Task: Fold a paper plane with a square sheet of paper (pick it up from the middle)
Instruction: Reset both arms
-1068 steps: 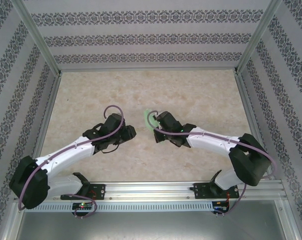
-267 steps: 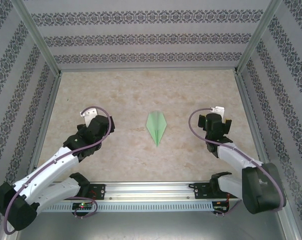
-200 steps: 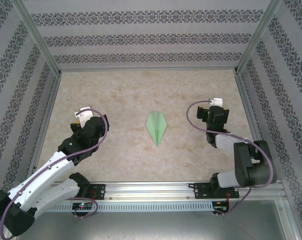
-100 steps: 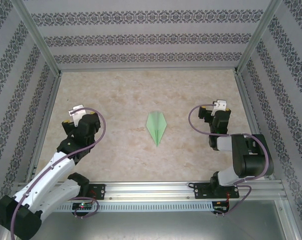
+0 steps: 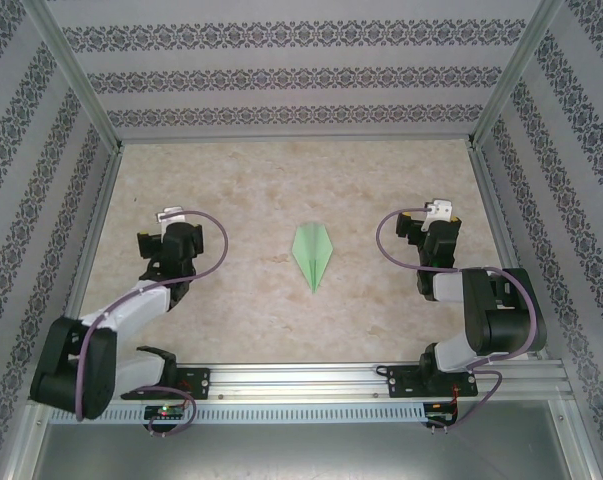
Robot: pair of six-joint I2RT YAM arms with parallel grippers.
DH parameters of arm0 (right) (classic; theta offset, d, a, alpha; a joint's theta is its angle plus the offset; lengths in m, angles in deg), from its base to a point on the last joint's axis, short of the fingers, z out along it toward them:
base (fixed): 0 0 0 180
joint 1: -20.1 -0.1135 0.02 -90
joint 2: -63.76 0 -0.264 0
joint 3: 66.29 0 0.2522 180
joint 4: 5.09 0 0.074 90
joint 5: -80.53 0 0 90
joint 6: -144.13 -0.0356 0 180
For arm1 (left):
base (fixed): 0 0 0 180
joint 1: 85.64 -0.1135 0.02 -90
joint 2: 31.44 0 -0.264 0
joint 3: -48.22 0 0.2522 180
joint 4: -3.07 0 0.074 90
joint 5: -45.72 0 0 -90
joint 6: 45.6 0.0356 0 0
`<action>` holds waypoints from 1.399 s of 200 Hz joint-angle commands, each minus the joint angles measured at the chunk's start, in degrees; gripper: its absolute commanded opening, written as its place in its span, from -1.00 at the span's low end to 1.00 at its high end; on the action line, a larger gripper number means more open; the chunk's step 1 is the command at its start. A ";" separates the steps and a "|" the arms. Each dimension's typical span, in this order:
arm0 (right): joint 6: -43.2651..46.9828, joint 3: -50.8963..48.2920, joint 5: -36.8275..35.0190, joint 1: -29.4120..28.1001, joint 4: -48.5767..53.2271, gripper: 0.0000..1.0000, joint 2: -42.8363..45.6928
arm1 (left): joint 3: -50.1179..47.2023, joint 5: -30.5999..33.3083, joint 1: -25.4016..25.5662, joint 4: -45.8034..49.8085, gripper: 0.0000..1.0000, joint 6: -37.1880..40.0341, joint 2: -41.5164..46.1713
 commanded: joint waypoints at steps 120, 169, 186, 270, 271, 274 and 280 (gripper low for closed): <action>-0.24 0.95 0.89 -0.38 -2.02 0.96 0.66 | -1.04 -18.57 -5.21 -30.75 1.00 7.08 -16.44; -0.29 0.95 0.96 -0.39 -2.02 0.96 0.63 | -3.11 -26.14 -7.05 -34.99 1.00 7.16 -18.64; -0.26 0.91 0.95 -0.36 -2.02 0.96 0.65 | -2.33 -27.01 -8.44 -33.60 1.00 5.80 -18.78; -0.24 0.98 0.89 -0.38 -2.02 0.96 0.66 | -2.60 -27.56 -8.95 -34.88 1.00 5.69 -19.08; -0.22 0.98 0.89 -0.38 -2.02 0.96 0.67 | -2.57 -27.59 -8.95 -34.80 1.00 5.69 -19.08; -0.24 0.96 0.91 -0.38 -2.02 0.96 0.67 | -2.43 -28.33 -8.95 -34.66 1.00 5.85 -19.08; -0.21 0.98 0.89 -0.38 -2.02 0.96 0.66 | -2.08 -31.77 -9.03 -33.93 1.00 7.00 -19.04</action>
